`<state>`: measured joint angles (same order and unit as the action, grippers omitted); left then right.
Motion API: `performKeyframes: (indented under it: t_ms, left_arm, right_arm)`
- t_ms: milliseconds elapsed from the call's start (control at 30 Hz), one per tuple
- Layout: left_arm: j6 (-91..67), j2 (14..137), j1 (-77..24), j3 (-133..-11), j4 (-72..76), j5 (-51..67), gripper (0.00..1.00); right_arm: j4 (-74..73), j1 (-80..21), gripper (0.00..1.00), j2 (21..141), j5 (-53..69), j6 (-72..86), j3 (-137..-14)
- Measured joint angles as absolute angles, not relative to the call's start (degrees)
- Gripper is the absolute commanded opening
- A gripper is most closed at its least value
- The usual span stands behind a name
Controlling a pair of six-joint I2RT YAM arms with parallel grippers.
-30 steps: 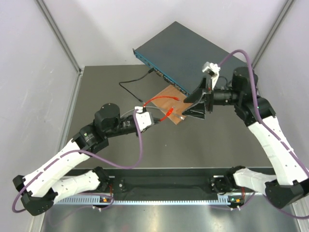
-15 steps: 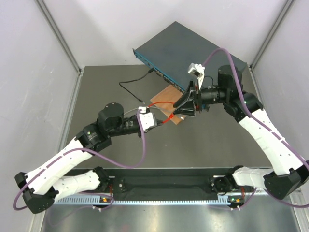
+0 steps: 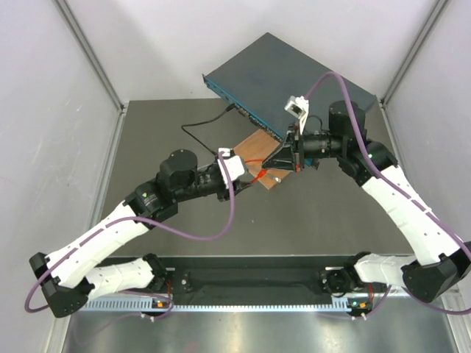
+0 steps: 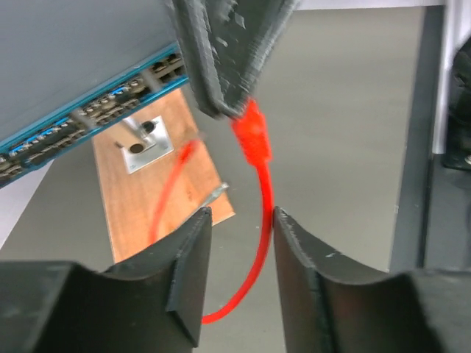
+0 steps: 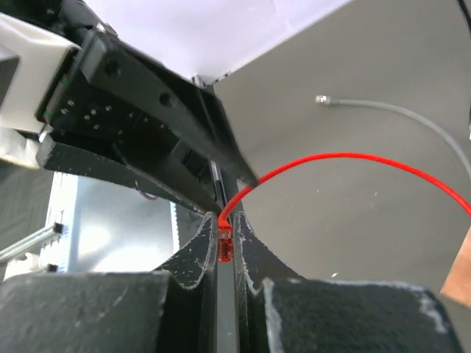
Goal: Insert the plug into the switch port
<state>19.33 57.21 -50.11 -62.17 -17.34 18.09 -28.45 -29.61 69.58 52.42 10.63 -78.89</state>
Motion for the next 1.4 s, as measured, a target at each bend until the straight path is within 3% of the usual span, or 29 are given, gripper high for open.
performKeyframes:
  t_ms: [267,500,767,900,933,967,1033,1067,1133,1400]
  left_arm:
    - [17.93,59.68,-51.66,-63.16,-16.84,14.04,0.44]
    - [18.17,61.06,-52.99,-63.22,-16.56,11.25,0.35]
    - [18.28,61.80,-53.34,-63.61,-16.19,8.78,0.22]
    - [17.98,62.26,-53.34,-63.66,-16.23,7.79,0.00]
    - [17.96,62.43,-53.34,-63.70,-16.19,7.66,0.00]
    - [17.98,62.59,-53.34,-63.81,-16.19,7.44,0.00]
    - [17.85,63.00,-53.36,-64.25,-16.29,7.11,0.00]
    - [17.69,63.31,-53.36,-64.66,-16.53,7.07,0.00]
    - [16.75,64.34,-53.43,-65.76,-16.82,7.68,0.00]
    - [6.46,67.18,-53.95,-66.43,-18.74,8.40,0.00]
  right_arm:
    - [-23.99,-29.10,0.00,72.16,50.15,20.73,-77.23]
    - [-21.04,-28.69,0.00,72.51,48.90,27.83,-76.14]
    - [-19.77,-28.69,0.00,72.51,48.45,30.02,-73.78]
    - [-19.70,-28.69,0.00,72.49,48.18,30.17,-73.49]
    - [-19.73,-28.64,0.00,72.49,48.05,30.26,-73.49]
    - [-19.68,-28.60,0.03,72.49,48.01,30.28,-73.49]
    - [-19.55,-28.38,0.34,72.49,47.94,30.68,-73.47]
    - [-19.42,-28.25,0.64,72.49,48.05,30.81,-73.47]
    - [-19.09,-27.49,0.82,72.38,48.29,31.22,-73.47]
    - [-20.05,-16.80,0.91,67.46,47.59,29.43,-74.17]
